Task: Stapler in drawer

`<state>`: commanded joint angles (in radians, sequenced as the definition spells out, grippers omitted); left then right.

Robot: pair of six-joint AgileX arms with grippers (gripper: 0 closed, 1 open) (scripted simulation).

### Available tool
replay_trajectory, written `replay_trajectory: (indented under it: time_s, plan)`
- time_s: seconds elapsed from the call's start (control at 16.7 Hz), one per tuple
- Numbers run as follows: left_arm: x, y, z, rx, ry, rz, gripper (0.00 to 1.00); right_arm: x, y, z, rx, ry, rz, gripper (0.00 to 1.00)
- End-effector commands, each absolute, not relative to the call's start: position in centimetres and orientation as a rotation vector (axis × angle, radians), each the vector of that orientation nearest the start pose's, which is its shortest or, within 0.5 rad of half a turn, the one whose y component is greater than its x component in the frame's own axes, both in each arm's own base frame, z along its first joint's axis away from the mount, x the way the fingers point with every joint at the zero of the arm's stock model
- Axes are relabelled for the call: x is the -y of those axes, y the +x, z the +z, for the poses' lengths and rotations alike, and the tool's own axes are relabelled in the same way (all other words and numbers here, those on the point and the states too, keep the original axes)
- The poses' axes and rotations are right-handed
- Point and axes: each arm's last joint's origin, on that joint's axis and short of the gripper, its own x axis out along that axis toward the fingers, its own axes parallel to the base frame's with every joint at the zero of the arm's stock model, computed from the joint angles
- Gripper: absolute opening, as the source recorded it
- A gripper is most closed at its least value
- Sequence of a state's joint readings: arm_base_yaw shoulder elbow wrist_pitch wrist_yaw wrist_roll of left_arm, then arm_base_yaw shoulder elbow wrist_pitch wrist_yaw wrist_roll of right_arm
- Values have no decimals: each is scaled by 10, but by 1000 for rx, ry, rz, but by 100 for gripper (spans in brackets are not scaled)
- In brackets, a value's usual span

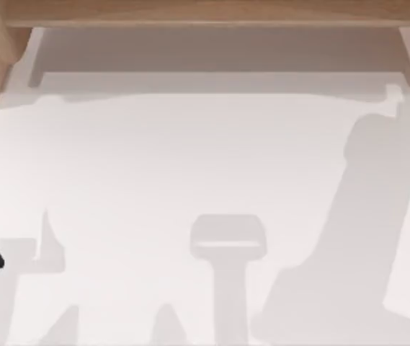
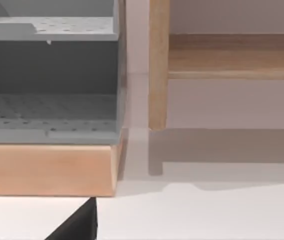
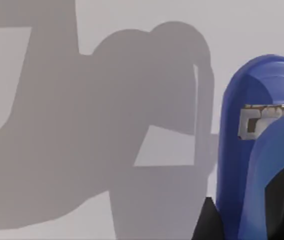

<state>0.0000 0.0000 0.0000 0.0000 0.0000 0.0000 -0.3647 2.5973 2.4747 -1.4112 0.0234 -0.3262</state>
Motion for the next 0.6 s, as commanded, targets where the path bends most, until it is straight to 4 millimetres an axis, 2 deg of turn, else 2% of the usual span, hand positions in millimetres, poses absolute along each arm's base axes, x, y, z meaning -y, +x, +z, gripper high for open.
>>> replay_trajectory:
  time_s: [0.12,0.24,0.36,0.48,0.6]
  plan:
    - [1,106,160,0,0,0,100,175,472,202,-1461,2,-92,0]
    - [1,106,160,0,0,0,100,175,461,242,-1385,15,-156,0]
    - [1,106,160,0,0,0,100,176,450,273,-1322,28,-217,0]
    - [1,106,160,0,0,0,100,179,445,286,-1288,34,-253,0]
    - [1,106,160,0,0,0,100,179,450,275,-1310,26,-237,0]
